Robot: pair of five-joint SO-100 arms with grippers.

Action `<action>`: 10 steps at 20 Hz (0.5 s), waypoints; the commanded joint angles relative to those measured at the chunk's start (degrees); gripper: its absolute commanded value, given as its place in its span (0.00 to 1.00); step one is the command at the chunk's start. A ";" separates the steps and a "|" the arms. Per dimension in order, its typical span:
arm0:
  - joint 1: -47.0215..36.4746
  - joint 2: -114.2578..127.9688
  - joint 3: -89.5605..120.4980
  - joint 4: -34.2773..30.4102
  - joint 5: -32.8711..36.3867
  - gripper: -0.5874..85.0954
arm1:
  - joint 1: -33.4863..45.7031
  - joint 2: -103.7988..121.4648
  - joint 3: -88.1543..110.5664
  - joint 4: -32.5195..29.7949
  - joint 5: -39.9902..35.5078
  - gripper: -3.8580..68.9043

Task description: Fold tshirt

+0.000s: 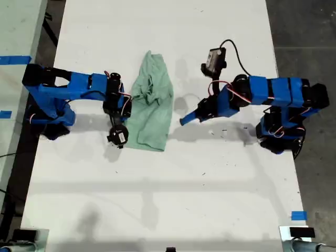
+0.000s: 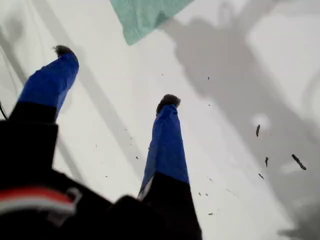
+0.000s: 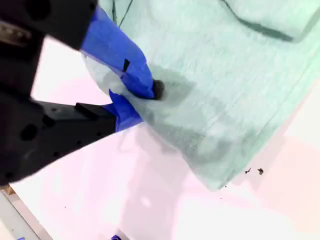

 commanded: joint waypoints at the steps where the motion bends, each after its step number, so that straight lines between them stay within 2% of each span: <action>1: -0.70 -3.69 -14.59 6.33 -0.09 0.01 | 0.26 3.25 0.00 -1.76 0.62 0.46; 5: -0.18 -24.96 -41.75 6.06 7.47 0.01 | 0.26 3.25 0.35 -2.55 0.53 0.46; 6: 0.00 -28.83 -45.26 4.04 9.23 0.01 | 0.09 3.34 0.53 -2.55 0.79 0.46; 8: 0.26 -32.52 -45.44 -0.70 10.72 0.01 | -0.18 3.60 1.05 -2.55 1.14 0.46; 10: 0.00 -35.95 -45.18 -1.41 11.78 0.04 | -0.26 4.13 1.67 -2.55 1.49 0.46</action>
